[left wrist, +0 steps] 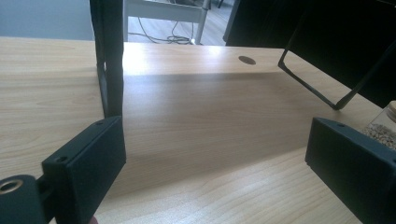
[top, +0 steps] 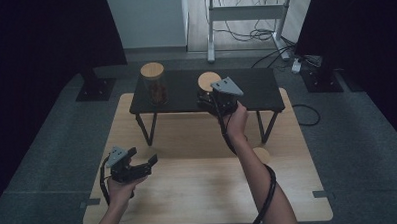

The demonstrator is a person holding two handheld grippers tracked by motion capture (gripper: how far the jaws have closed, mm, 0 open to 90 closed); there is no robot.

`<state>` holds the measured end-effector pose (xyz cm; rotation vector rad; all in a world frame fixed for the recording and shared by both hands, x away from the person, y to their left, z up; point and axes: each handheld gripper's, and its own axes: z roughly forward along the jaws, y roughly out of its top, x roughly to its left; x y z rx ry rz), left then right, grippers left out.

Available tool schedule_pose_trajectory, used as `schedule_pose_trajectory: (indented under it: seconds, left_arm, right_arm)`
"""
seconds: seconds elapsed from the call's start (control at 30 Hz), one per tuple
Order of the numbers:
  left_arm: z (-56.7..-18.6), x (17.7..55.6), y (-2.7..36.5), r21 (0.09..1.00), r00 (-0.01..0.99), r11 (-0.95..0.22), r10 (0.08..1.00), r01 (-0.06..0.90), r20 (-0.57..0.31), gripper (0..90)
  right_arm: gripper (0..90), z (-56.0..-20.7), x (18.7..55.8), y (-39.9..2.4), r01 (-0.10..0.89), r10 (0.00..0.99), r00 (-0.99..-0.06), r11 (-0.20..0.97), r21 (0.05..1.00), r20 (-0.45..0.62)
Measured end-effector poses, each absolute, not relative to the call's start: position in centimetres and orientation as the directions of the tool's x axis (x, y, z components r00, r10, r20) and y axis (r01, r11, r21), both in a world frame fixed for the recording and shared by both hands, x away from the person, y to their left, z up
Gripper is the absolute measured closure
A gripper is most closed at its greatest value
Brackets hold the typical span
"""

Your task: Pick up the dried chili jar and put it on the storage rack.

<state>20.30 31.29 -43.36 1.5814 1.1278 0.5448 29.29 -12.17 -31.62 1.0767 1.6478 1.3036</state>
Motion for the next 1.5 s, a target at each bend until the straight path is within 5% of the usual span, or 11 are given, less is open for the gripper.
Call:
schedule_pose_trajectory:
  seconds: [1.5]
  left_arm:
    - [-43.6,20.6,31.2,0.918,0.447,0.012,0.871,0.396,-0.204,4.6]
  right_arm:
    - [25.1,-31.8,32.1,-11.4,0.227,0.933,-0.359,0.114,0.967,-0.026]
